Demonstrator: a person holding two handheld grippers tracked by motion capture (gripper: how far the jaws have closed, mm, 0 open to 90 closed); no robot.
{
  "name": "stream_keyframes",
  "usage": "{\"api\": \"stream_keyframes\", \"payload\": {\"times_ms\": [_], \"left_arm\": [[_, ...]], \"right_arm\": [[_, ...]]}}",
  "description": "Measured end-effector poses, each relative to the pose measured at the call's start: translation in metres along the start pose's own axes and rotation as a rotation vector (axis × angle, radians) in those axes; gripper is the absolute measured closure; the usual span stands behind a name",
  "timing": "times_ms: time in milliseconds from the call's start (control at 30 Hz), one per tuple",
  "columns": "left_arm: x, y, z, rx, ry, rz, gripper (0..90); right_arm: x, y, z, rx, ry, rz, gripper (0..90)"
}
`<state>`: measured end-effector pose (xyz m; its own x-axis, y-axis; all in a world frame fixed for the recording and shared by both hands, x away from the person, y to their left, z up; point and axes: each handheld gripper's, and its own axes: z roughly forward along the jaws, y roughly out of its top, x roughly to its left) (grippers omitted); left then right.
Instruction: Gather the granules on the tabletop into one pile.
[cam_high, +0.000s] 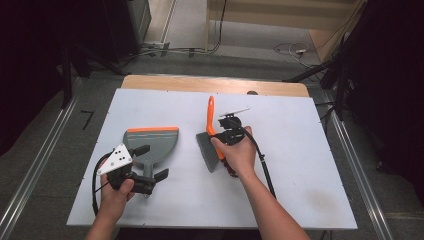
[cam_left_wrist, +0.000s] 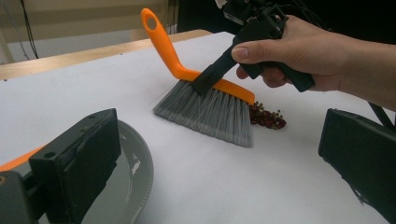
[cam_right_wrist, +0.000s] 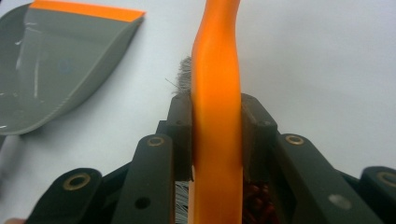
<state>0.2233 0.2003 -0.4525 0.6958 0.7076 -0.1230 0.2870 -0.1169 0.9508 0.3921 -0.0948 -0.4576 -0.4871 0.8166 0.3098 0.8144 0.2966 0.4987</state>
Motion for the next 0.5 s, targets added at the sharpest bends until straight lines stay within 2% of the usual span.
{"api": "stream_keyframes", "payload": {"times_ms": [233,500], "left_arm": [[-0.001,0.000,0.000,0.000,0.001,0.001,0.0],[-0.002,0.000,0.002,0.004,-0.004,0.003,0.0]], "right_arm": [[-0.022,-0.007,-0.012,-0.009,-0.033,0.055,67.8],[-0.041,-0.017,-0.024,-0.025,-0.044,0.101,67.7]]}}
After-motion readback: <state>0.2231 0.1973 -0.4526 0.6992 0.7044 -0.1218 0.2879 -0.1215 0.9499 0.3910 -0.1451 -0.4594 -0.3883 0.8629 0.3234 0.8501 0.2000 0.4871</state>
